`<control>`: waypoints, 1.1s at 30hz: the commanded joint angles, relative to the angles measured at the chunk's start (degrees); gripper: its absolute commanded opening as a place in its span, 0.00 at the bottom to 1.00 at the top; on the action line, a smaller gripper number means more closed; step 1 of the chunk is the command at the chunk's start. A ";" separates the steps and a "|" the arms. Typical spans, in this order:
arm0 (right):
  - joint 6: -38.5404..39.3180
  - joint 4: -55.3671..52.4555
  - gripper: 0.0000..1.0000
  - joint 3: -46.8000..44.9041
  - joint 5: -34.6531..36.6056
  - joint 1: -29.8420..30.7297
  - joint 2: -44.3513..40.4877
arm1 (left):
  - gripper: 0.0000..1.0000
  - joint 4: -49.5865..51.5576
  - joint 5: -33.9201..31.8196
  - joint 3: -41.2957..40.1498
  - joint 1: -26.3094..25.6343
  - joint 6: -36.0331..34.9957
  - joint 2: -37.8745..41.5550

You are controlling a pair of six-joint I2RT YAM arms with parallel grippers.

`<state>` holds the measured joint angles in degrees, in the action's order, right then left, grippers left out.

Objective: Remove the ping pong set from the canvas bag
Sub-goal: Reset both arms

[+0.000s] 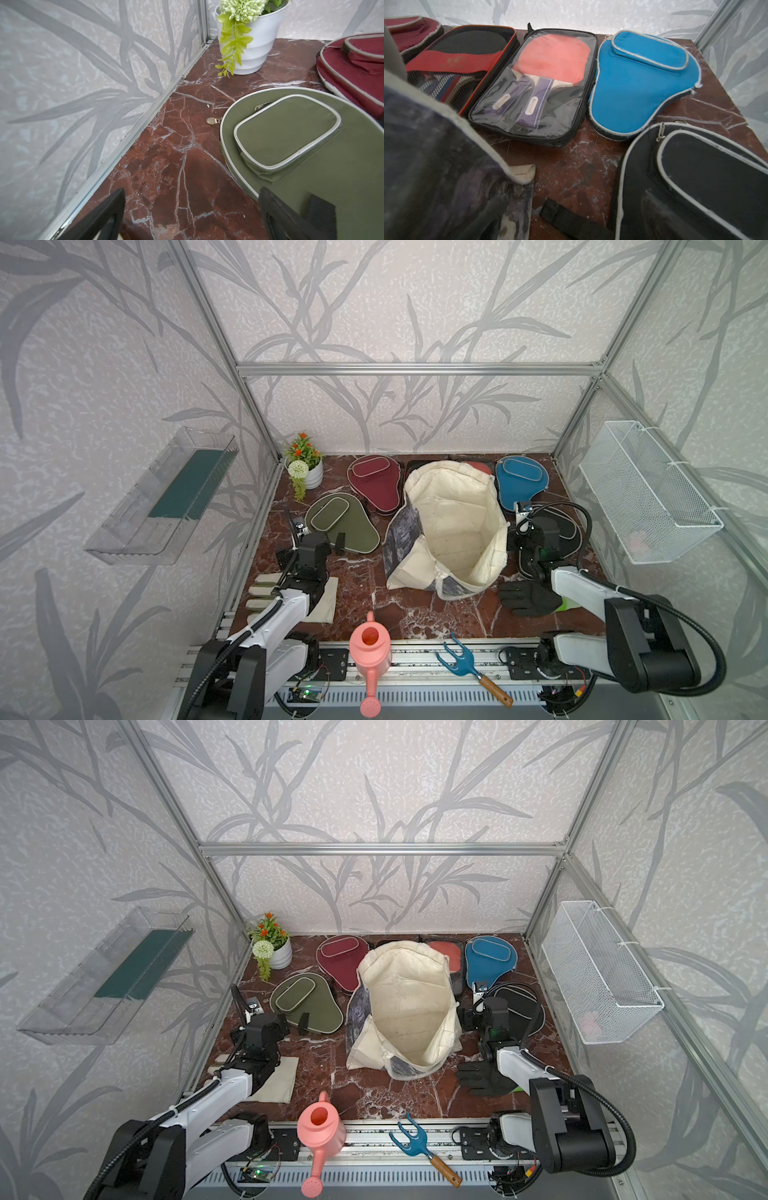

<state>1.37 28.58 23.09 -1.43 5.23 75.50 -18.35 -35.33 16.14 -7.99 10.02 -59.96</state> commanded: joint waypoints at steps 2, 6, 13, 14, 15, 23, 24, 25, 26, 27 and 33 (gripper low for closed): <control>1.96 16.39 0.99 -2.01 3.22 1.60 3.88 | 0.99 -9.38 -0.32 -0.75 1.98 -2.59 -0.91; 3.72 21.79 0.99 -2.72 5.04 1.71 7.22 | 0.99 -16.08 4.25 -1.28 4.26 -3.36 -4.23; 2.20 22.12 0.99 -1.03 8.31 1.84 12.81 | 0.99 -22.96 12.19 4.93 6.20 -3.88 -18.17; 2.10 22.00 0.99 -0.26 8.51 1.80 13.60 | 0.99 -30.69 13.28 3.49 6.18 -4.46 -23.15; 1.63 24.77 0.99 -1.24 8.59 1.73 14.41 | 0.99 -35.83 14.39 3.29 6.01 -5.72 -27.44; 3.40 30.00 0.99 -2.70 9.44 2.50 15.53 | 0.99 -27.68 15.22 7.23 6.27 -4.87 -27.20; 3.23 28.66 0.99 -2.29 9.35 2.42 15.21 | 0.99 -27.30 15.84 7.28 6.65 -4.67 -27.10; 3.11 28.44 0.99 -2.24 9.46 2.41 15.30 | 0.99 -29.76 15.49 6.77 6.72 -5.00 -27.78; 3.12 28.98 0.99 -2.27 9.57 2.41 15.46 | 0.99 -28.10 15.68 6.94 6.71 -4.84 -27.29; 3.08 28.33 0.99 -2.18 9.58 2.41 15.28 | 0.99 -27.39 15.93 7.30 6.68 -4.65 -26.97; 2.96 28.56 0.99 -2.16 8.99 2.14 15.36 | 0.99 -28.20 15.78 7.02 6.69 -4.85 -27.28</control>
<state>4.36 55.09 20.49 7.05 7.49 90.43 -46.70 -19.79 22.46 -1.52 5.02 -88.38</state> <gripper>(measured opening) 0.991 0.991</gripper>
